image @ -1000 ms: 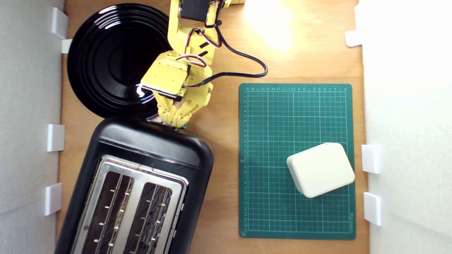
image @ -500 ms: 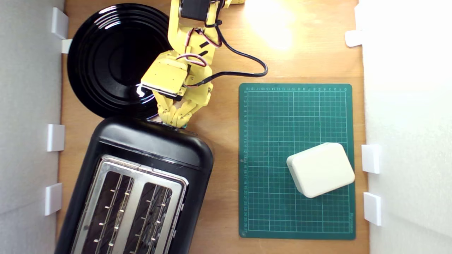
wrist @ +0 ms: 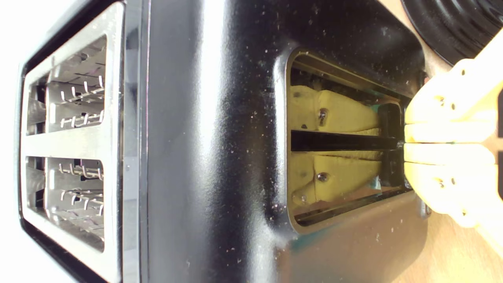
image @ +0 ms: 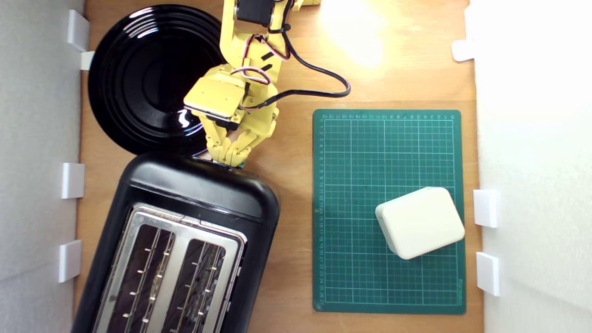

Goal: Start toaster

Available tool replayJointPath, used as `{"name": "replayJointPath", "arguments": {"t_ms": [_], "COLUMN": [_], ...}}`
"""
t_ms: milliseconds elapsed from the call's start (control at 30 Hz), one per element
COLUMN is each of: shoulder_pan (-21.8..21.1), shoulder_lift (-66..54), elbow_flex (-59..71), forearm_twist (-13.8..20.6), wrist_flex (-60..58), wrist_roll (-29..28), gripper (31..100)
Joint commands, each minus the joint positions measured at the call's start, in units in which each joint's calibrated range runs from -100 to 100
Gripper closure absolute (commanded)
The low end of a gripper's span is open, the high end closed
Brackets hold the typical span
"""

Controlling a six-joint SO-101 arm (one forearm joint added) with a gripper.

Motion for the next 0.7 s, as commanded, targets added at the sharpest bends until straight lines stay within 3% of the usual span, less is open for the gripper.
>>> {"name": "replayJointPath", "arguments": {"t_ms": [0,367,667], "shoulder_pan": [-0.8,-1.0,-1.0], "shoulder_lift": [-3.5,-10.6,-25.0], "elbow_flex": [-0.7,0.1,6.5], "forearm_twist": [0.2,0.4,-0.2], "wrist_flex": [-0.2,0.0,0.3], "wrist_roll": [0.2,0.3,0.3], "gripper": [98.9,98.9,98.9]}}
